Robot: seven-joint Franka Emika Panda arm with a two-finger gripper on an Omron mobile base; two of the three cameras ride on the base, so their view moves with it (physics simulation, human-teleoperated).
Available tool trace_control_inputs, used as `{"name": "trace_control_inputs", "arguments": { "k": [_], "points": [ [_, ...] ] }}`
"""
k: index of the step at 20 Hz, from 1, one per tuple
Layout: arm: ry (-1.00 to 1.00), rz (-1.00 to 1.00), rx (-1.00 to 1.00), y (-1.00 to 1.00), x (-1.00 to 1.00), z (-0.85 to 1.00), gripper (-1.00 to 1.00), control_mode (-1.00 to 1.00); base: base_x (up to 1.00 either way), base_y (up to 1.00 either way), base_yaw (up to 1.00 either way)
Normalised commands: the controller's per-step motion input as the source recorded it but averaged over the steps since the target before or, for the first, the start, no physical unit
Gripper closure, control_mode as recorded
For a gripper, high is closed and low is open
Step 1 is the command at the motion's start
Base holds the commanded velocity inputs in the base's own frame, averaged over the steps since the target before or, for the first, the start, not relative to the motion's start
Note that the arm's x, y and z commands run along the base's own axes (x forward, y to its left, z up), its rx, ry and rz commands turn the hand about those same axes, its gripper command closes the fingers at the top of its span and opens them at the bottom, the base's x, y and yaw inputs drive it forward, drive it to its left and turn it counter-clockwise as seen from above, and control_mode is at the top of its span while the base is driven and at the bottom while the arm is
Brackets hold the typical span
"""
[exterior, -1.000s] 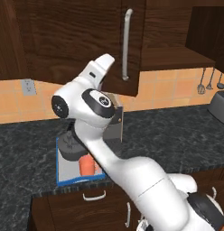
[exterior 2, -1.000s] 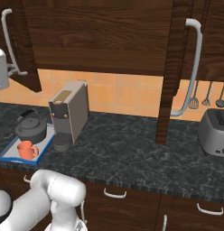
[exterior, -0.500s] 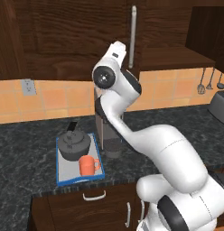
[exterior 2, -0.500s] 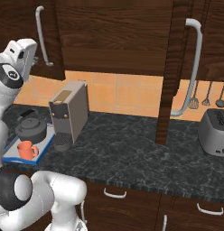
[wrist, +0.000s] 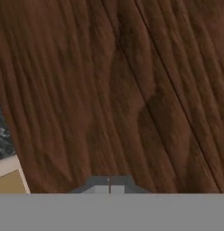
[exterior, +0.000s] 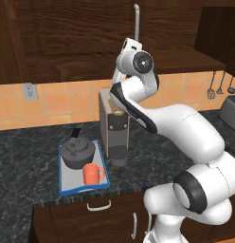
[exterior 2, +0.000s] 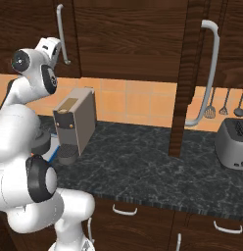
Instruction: Pick the kettle from the counter and place it on the tray. Then pick the mug from the cabinet and place it on the tray. Then close the cabinet doors.
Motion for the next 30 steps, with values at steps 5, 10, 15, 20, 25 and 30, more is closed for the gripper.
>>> {"name": "trace_control_inputs", "arguments": {
  "k": [5, 10, 15, 20, 25, 30],
  "points": [
    [0.01, 0.05, 0.00, 0.00, 0.96, -0.25, 1.00, -1.00, 0.00, 0.00, 0.00],
    [-0.01, 0.00, 0.00, 0.00, 0.55, -0.13, 1.00, -1.00, 0.00, 0.00, 0.00],
    [0.13, 0.00, 0.00, -0.01, -0.61, 0.14, 1.00, -1.00, 0.00, 0.00, 0.00],
    [0.08, 0.00, 0.00, -0.05, -1.00, 0.16, 1.00, -1.00, 0.00, 0.00, 0.00],
    [0.14, -0.14, 0.02, -0.67, -0.88, 0.06, 1.00, -1.00, 0.00, 0.00, 0.00],
    [0.02, -0.05, 0.13, -0.50, -0.23, 0.00, 1.00, -1.00, 0.00, 0.00, 0.00]
  ]
}}
